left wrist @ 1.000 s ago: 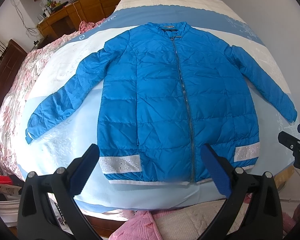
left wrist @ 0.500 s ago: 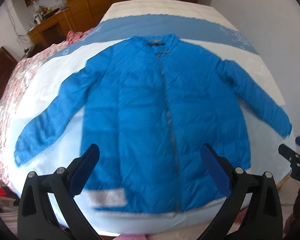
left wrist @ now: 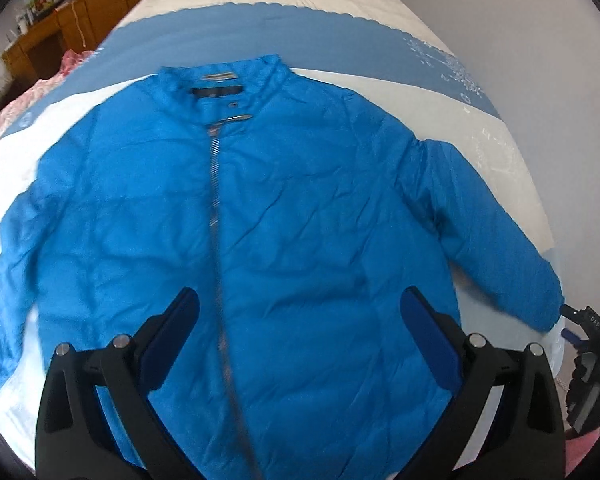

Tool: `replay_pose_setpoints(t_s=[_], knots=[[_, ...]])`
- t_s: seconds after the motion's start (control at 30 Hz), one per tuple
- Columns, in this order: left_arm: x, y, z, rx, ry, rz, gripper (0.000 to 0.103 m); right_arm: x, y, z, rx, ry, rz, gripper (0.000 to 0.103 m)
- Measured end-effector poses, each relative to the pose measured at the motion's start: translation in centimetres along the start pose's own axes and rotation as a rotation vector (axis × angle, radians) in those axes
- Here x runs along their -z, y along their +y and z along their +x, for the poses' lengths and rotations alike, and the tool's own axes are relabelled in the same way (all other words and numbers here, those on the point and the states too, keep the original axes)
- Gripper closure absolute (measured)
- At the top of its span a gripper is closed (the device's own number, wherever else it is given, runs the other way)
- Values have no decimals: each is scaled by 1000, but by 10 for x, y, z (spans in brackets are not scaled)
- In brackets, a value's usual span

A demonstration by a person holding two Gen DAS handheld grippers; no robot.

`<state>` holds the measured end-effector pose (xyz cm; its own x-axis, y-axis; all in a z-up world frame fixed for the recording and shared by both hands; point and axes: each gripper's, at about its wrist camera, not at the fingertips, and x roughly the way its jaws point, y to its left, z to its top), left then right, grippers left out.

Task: Fold large clothes
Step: 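Grasp the jacket sleeve cuff with the right gripper and lift it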

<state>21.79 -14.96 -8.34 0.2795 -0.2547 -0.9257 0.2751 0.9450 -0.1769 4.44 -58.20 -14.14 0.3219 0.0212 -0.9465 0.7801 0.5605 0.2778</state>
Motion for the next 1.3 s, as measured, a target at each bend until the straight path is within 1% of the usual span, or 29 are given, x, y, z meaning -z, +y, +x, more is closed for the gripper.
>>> replay_pose_setpoints(t_s=[0.07,0.1,0.13,0.17,0.2,0.23,0.27,0.3,0.33,0.37,0.4,0.43,0.5,0.57,0.7,0.77,0.83,0.87,0.97,1.1,1.17,1.2,1.27,1.3], knots=[[-9,-8,14,3,4,17,4,-10,-15,13,-24,35,50,4],[-13,-11,21,0,10,21,5,-12,-20,18,-46,50,73,6],[-14,-11,26,1,16,22,8,-12,-24,24,-78,66,84,10],[-16,-11,30,5,24,21,13,-14,-28,29,-105,81,99,10],[-17,-12,36,9,42,17,16,-18,-30,30,-109,77,108,10],[-18,-11,41,11,59,14,25,-20,-31,29,-116,70,107,12],[-19,-11,46,9,73,12,27,-20,-29,27,-139,62,102,18],[-18,-10,48,7,80,9,27,-22,-29,26,-158,62,105,35],[-17,-7,51,0,84,5,27,-23,-29,25,-177,64,111,56],[-17,-6,52,-3,85,4,27,-23,-29,25,-218,67,119,65],[-17,-3,53,-8,86,1,27,-24,-30,23,-296,71,140,72],[-17,0,53,-11,85,-3,27,-24,-27,17,-347,62,142,75],[-17,9,49,-16,76,-20,27,-24,-11,-1,-388,6,85,77],[-17,19,45,-25,64,-34,27,-22,22,-21,-481,-31,-7,77],[-16,41,35,-44,43,-63,24,-17,111,-42,-546,-38,-193,77],[-14,53,29,-42,34,-85,22,-6,159,-45,-565,-22,-302,77],[-13,63,24,-41,27,-101,22,5,197,-44,-569,0,-382,77],[-12,67,21,-40,24,-107,22,15,222,-42,-567,9,-434,77],[-10,85,13,-34,3,-138,20,38,284,-29,-531,40,-570,77],[-8,102,4,-29,-14,-169,18,67,339,-7,-473,82,-688,77],[-7,110,3,-26,-16,-186,17,79,355,5,-468,130,-720,77],[-7,113,3,-21,-17,-193,17,83,356,10,-471,147,-735,77],[-7,118,3,-3,-17,-212,16,95,363,18,-481,194,-778,72],[-8,121,3,16,-17,-226,15,101,367,23,-503,223,-795,63]])
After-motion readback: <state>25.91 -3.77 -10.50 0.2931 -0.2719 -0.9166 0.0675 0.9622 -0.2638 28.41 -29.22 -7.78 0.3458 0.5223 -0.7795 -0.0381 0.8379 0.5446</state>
